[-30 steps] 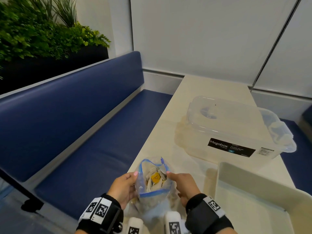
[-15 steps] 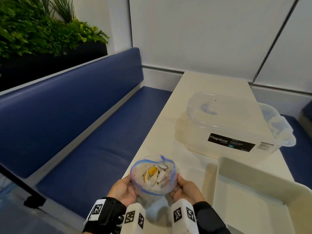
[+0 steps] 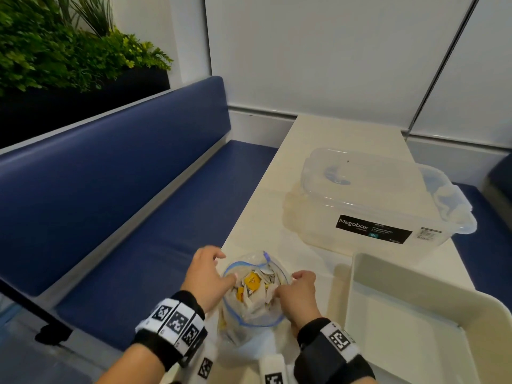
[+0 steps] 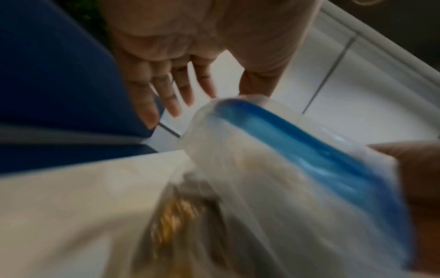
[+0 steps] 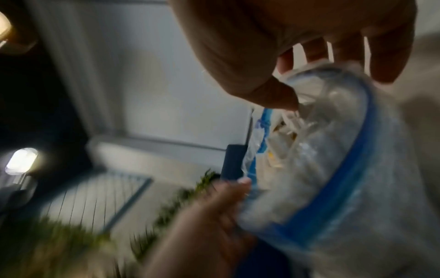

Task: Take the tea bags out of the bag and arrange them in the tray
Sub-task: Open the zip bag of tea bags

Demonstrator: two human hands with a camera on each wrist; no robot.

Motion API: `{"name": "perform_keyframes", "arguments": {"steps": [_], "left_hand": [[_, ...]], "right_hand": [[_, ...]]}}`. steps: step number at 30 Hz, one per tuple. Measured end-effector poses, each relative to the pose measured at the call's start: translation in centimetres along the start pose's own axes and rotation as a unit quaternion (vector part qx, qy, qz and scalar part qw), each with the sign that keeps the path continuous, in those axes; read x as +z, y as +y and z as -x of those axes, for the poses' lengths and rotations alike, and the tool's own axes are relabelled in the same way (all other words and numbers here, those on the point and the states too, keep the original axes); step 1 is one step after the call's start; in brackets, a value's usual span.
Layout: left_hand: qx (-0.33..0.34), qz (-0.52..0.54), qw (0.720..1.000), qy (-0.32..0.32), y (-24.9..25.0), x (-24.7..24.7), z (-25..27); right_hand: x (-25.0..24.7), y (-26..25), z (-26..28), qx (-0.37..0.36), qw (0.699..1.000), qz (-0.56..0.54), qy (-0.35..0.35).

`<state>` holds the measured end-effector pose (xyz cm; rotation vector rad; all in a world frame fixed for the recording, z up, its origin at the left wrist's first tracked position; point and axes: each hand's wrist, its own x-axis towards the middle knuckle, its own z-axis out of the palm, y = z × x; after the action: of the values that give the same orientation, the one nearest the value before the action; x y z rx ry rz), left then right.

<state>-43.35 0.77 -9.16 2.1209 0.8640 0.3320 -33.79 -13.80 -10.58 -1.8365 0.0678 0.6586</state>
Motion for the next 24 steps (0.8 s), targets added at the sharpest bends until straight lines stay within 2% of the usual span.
{"name": "perform_keyframes", "arguments": {"steps": [2, 4, 7, 9, 10, 13, 16, 19, 21, 24], "left_hand": [[0.111, -0.101, 0.988, -0.042, 1.4, -0.7, -1.1], [0.154, -0.216, 0.958, -0.109, 2.5, -0.6, -2.0], [0.157, -0.357, 0.902, -0.185, 3.5, 0.2, -2.8], [0.157, -0.423, 0.866, -0.213, 3.7, 0.8, -3.1], [0.155, -0.44, 0.857, -0.218, 3.7, 1.0, -3.1], [0.148, -0.46, 0.848, -0.217, 4.1, 1.1, -3.2], [0.131, -0.472, 0.844, -0.218, 4.5, 0.2, -3.2], [0.128, -0.45, 0.858, -0.211, 4.8, 0.2, -3.4], [0.114, -0.402, 0.877, -0.238, 5.2, 0.8, -3.0], [0.106, -0.39, 0.869, -0.285, 5.6, 1.6, -2.8]], "right_hand": [[-0.3, -0.7, 0.9, -0.108, 0.989, 0.099, 0.028], [-0.5, -1.3, 1.5, -0.189, 0.963, 0.19, 0.037], [-0.6, -1.6, 1.7, -0.202, 0.94, 0.275, 0.03], [-0.8, -1.8, 1.7, -0.19, 0.928, 0.321, 0.01], [-0.9, -1.9, 1.6, -0.191, 0.918, 0.348, -0.004], [-1.0, -2.0, 1.4, -0.205, 0.893, 0.398, -0.042], [-1.6, -2.2, 1.4, -0.232, 0.876, 0.421, -0.041], [-2.0, -2.2, 1.3, -0.219, 0.878, 0.424, -0.033], [-1.7, -2.2, 1.3, -0.194, 0.89, 0.412, -0.028], [-1.6, -2.0, 1.5, -0.142, 0.906, 0.394, -0.054]]}}
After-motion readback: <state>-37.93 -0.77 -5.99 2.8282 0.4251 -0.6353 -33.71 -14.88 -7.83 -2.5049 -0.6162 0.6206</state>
